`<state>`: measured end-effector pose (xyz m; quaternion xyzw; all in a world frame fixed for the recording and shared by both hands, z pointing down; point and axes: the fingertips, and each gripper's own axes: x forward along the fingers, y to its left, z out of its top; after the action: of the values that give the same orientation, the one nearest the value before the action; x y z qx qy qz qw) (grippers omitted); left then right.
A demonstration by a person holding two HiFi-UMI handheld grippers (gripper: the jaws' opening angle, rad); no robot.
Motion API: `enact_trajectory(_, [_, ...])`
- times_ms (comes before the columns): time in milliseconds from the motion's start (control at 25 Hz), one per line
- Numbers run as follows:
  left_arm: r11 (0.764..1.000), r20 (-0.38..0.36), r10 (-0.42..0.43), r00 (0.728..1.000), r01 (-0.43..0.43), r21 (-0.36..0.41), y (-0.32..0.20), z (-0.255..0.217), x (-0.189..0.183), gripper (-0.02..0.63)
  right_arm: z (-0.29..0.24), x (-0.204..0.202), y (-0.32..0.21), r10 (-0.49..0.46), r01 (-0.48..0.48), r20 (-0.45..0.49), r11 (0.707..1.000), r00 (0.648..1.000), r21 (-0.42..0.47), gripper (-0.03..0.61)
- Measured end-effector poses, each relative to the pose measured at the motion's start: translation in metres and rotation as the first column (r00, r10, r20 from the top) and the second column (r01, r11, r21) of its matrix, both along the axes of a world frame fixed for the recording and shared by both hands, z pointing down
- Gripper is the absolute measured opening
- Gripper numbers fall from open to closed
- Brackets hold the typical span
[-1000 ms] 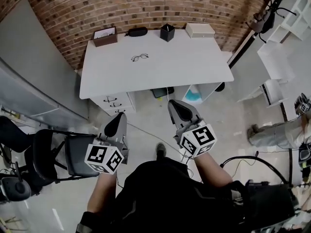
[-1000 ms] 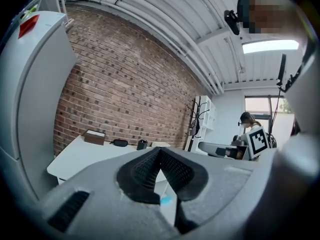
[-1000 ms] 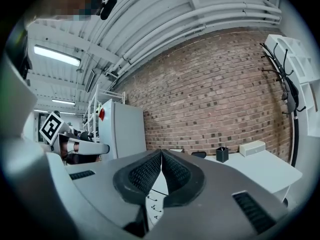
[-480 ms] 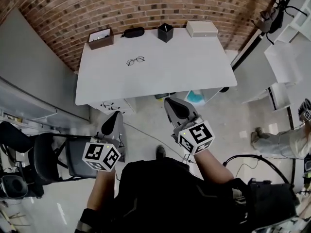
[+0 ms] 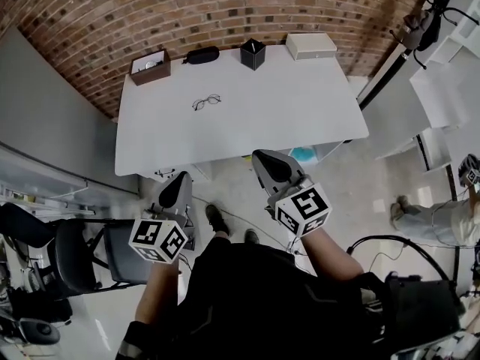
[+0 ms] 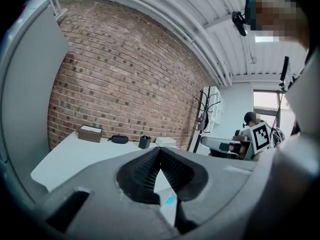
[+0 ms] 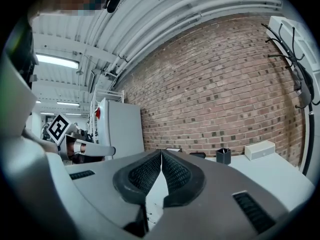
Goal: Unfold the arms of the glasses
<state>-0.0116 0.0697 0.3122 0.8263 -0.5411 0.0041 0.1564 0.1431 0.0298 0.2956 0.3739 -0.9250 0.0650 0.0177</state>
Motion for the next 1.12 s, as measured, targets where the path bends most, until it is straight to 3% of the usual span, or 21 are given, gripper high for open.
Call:
enact_trajectory(160, [0.999, -0.003, 0.045, 0.999, -0.045, 0.015, -0.023, 0.002, -0.005, 0.006, -0.002, -0.009, -0.022, 0.014, -0.014, -0.003, 1.0, 1.0, -0.002, 0.009])
enact_trajectory(440, [0.999, -0.021, 0.043, 0.999, -0.043, -0.004, -0.075, 0.014, -0.039, 0.006, 0.002, -0.04, -0.067, 0.036, -0.037, -0.032, 0.999, 0.999, 0.0, 0.009])
enact_trajectory(680, [0.997, -0.031, 0.073, 0.997, -0.074, -0.038, -0.115, 0.027, -0.058, 0.006, 0.015, -0.063, -0.109, 0.057, -0.057, -0.042, 0.998, 0.998, -0.02, 0.009])
enact_trajectory(1120, [0.985, -0.068, 0.118, 0.991, -0.126, -0.118, -0.188, 0.066, -0.101, 0.006, 0.057, -0.101, -0.182, 0.133, -0.147, -0.148, 0.986, 0.98, -0.084, 0.01])
